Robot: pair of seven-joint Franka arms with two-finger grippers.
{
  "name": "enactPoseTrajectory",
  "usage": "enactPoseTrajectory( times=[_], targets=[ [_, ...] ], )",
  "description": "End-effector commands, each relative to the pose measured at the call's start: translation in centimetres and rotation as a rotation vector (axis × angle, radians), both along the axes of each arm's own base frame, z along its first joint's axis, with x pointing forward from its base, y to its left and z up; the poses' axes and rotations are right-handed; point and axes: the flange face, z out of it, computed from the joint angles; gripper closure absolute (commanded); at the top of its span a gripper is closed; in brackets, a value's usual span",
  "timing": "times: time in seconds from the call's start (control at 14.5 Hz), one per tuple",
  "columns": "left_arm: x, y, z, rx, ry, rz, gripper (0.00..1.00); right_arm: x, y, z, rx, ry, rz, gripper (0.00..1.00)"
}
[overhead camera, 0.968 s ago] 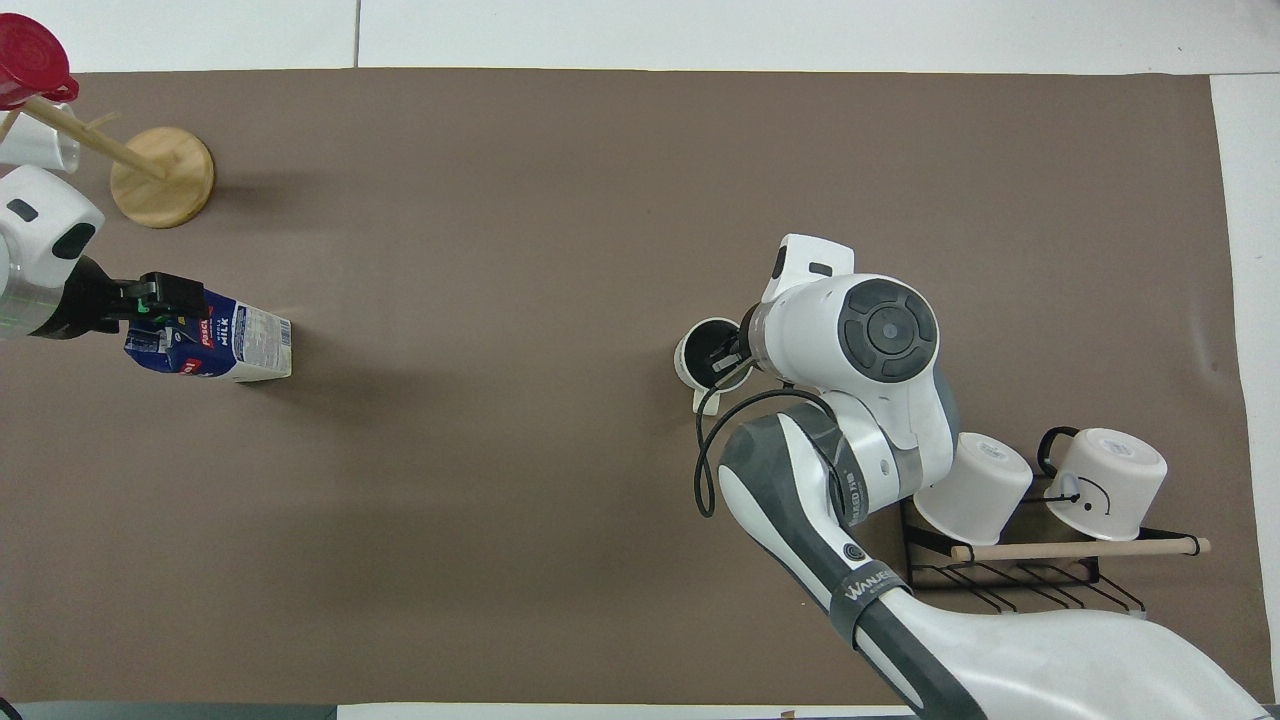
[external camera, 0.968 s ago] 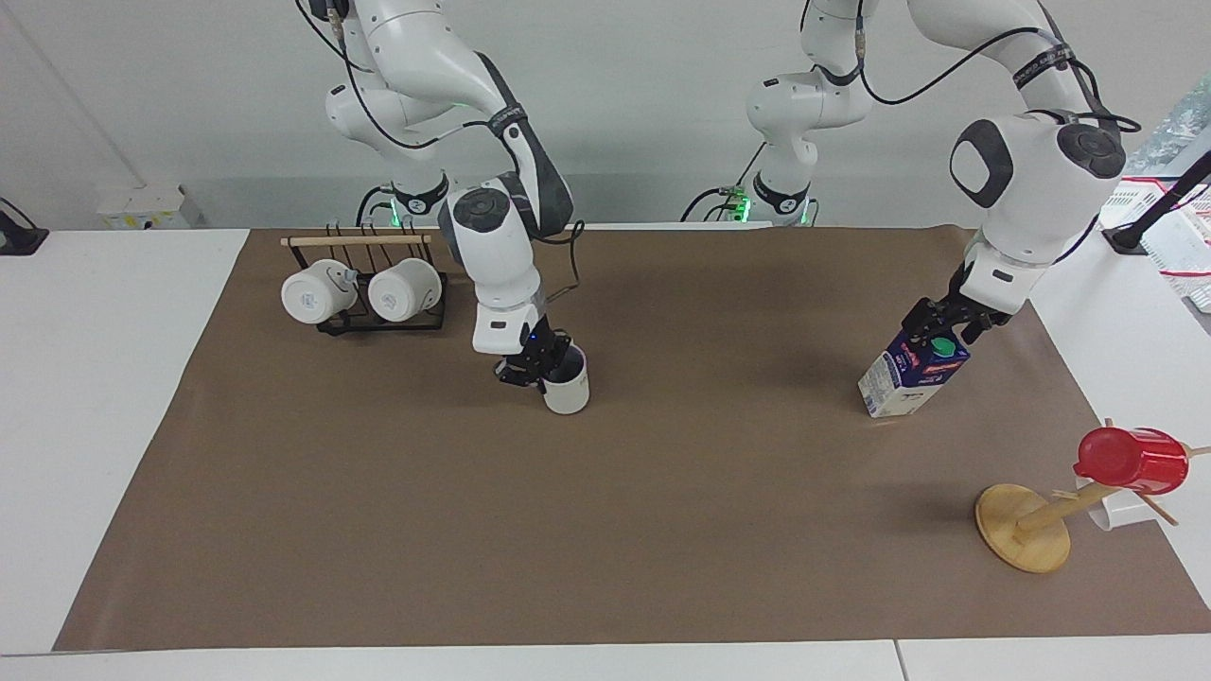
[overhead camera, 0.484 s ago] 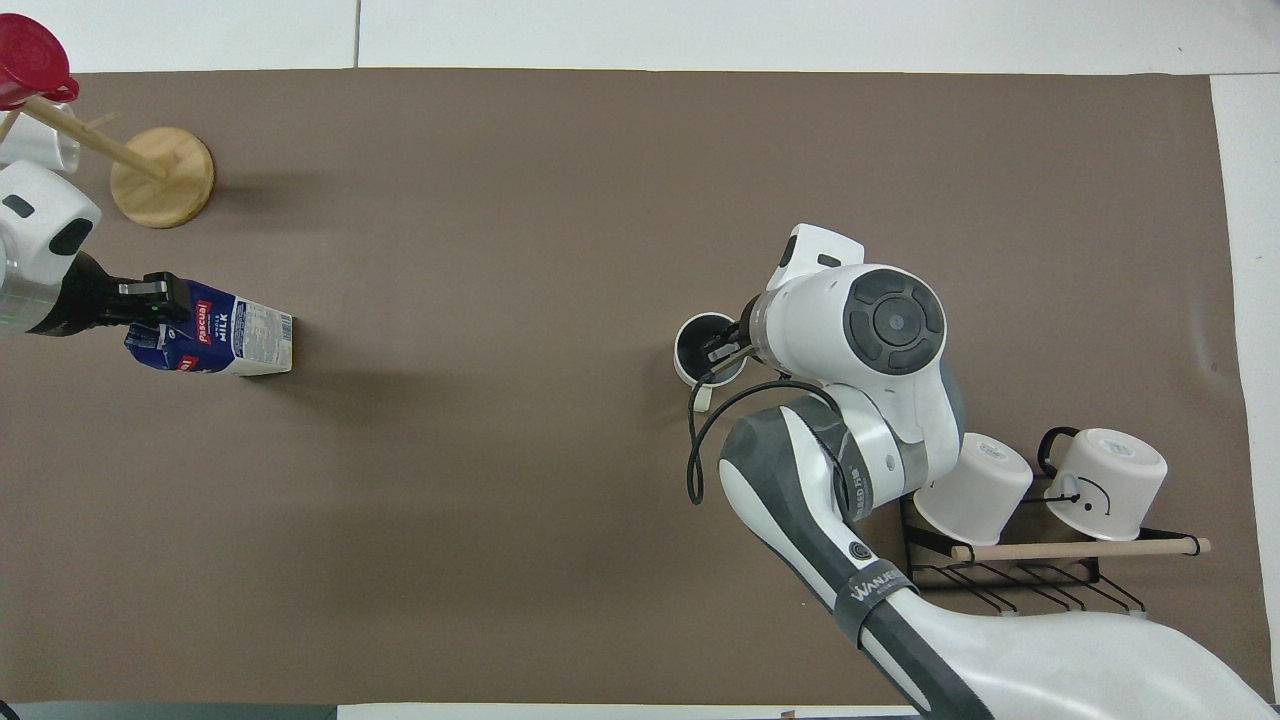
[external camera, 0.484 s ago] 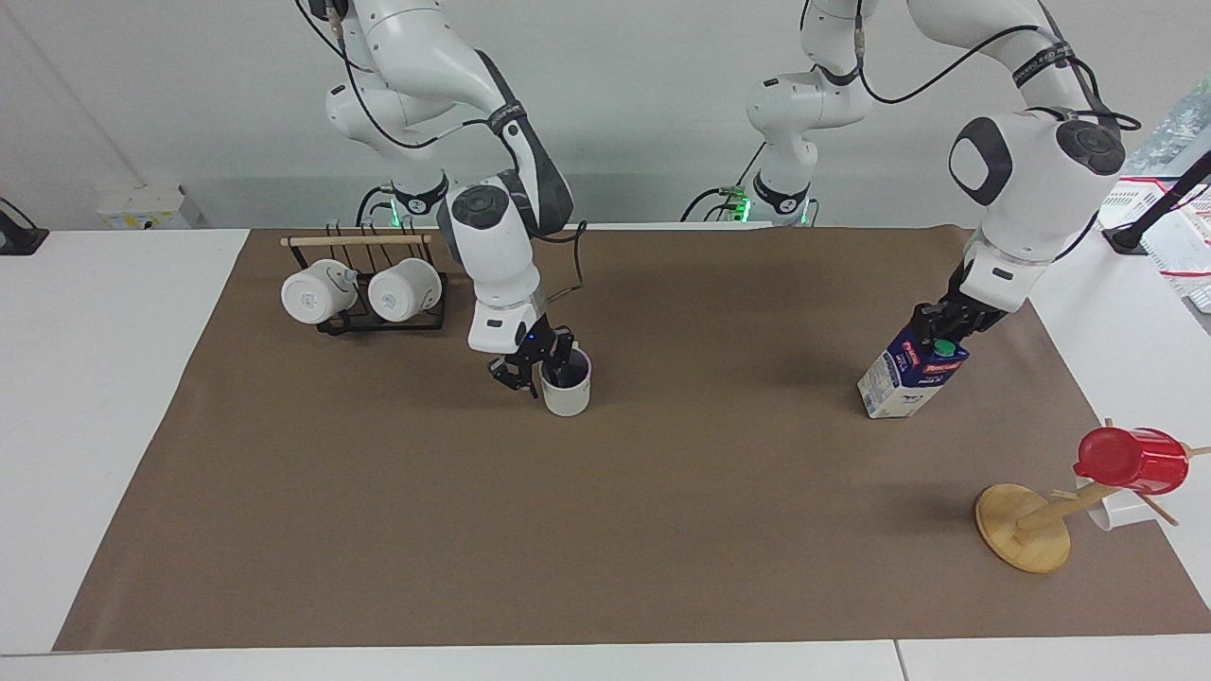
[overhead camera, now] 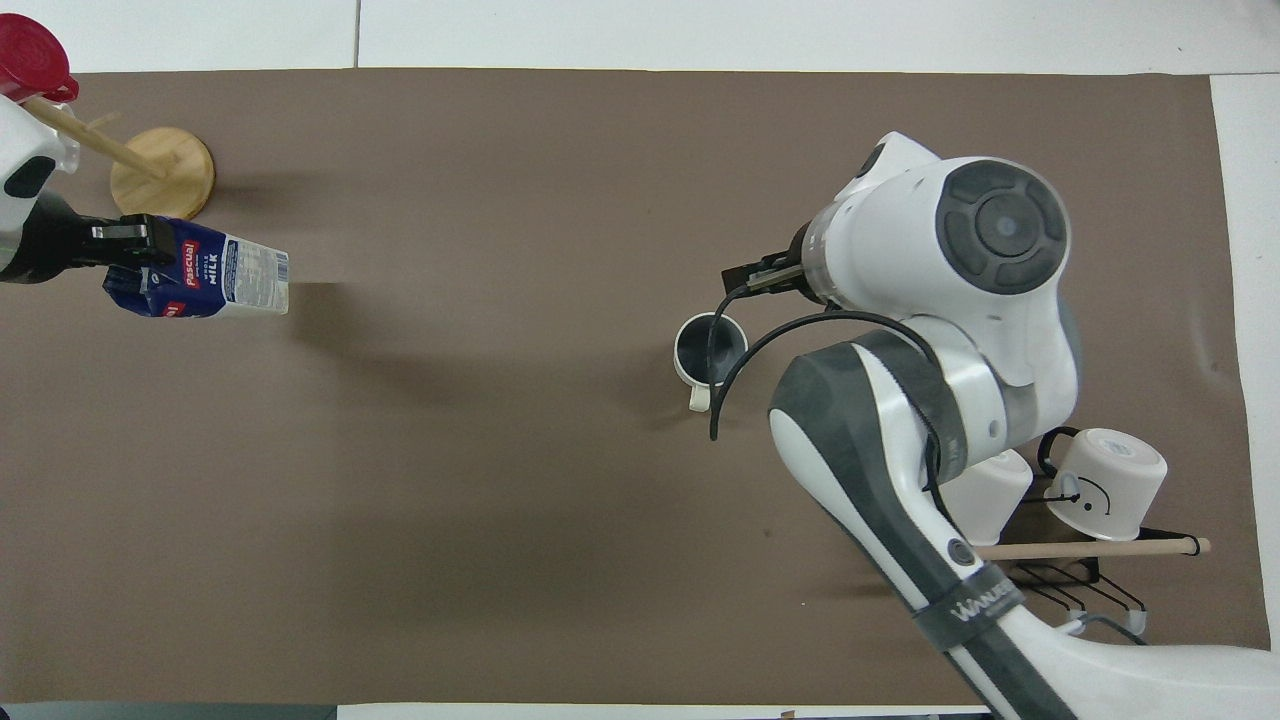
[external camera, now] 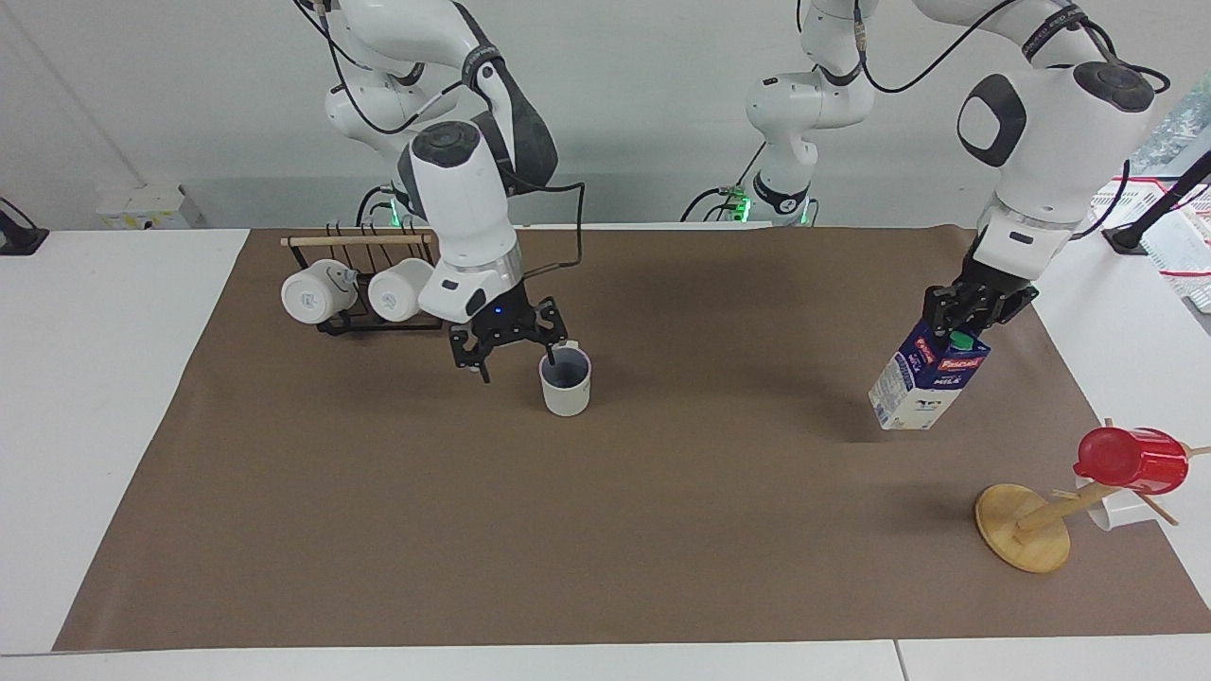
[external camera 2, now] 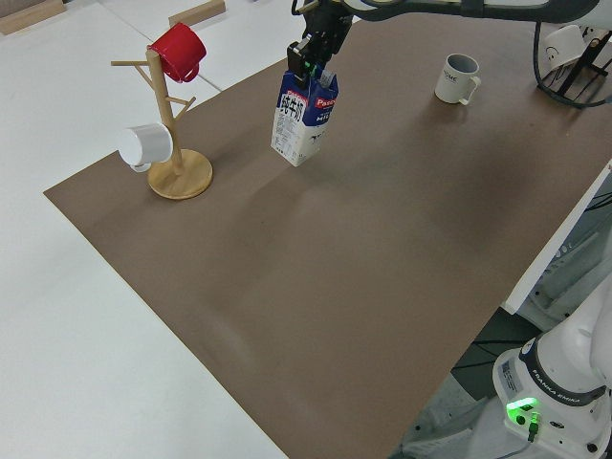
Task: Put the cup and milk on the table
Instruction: 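Carry the white mug toward the table center with the right gripper, then release the mug with the right gripper while the left gripper lifts the carton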
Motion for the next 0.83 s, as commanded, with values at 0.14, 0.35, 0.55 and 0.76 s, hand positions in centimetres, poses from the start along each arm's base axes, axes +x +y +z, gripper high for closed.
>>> enactPoseTrajectory(
  times=[0.14, 0.35, 0.55, 0.76],
  targets=[
    [1.1, -8.5, 1.3, 0.02, 0.019, -0.032, 1.0, -1.3, -9.2, 5.1, -0.047, 0.11, -0.15, 0.0],
    [0.2, -16.7, -0.5, 0.038, 0.034, -0.015, 1.0, -3.0, -14.2, 4.9, -0.058, 0.205, -0.254, 0.0],
    [-0.1, -24.2, -1.8, 0.04, 0.036, 0.032, 1.0, -4.2, -19.5, 5.3, -0.058, 0.262, -0.337, 0.0],
    [-2.4, -31.0, -4.4, 0.047, 0.051, 0.028, 1.0, -5.0, -24.6, 6.6, -0.048, 0.27, -0.39, 0.0]
  ],
)
